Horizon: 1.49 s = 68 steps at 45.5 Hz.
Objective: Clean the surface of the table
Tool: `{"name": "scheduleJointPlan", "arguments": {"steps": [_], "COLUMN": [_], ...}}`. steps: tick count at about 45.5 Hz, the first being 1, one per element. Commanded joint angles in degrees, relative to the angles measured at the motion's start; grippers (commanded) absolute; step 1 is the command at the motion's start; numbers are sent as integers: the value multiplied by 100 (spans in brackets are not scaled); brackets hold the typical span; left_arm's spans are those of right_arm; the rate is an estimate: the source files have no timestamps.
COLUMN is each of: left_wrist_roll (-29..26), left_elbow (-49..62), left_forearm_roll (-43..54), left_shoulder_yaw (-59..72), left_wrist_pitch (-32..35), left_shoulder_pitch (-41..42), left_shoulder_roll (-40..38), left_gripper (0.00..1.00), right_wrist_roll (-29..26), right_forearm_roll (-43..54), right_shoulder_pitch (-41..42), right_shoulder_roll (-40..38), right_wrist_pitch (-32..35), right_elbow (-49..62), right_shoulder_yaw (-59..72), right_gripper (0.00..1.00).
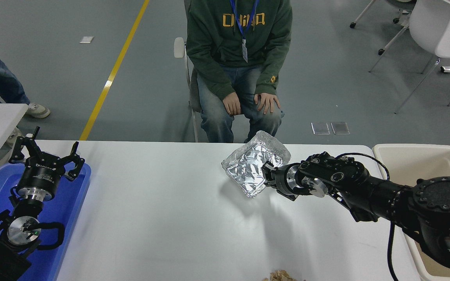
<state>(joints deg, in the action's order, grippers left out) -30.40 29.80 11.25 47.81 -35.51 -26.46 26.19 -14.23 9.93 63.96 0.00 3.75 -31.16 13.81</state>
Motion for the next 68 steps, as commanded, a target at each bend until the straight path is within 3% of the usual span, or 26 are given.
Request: {"name": "scheduleJointPlan", "arguments": {"steps": [1,21,54,68], "left_wrist_roll": [-1,-1,-1,-1], "left_elbow": [0,0,0,0], "left_forearm_roll": [0,0,0,0], "left_shoulder_yaw": [0,0,0,0], "left_wrist_pitch": [0,0,0,0], "left_shoulder_pitch": [0,9,0,0], "left_shoulder_roll": [0,0,0,0], "left_gripper": [100,100,100,100], "right_wrist_roll": [17,43,35,26], "right_forearm_roll": [0,0,0,0], "right_shoulder_pitch": [239,863,1892,2023], "right_shoulder_roll": [0,0,-2522,-3173], "right_wrist_pitch": [12,21,636,785], "right_elbow": [-13,-698,-2263,-2869], "right_shoulder_yaw": [-36,-326,-643,-660], "right_gripper": [0,0,0,0]}}
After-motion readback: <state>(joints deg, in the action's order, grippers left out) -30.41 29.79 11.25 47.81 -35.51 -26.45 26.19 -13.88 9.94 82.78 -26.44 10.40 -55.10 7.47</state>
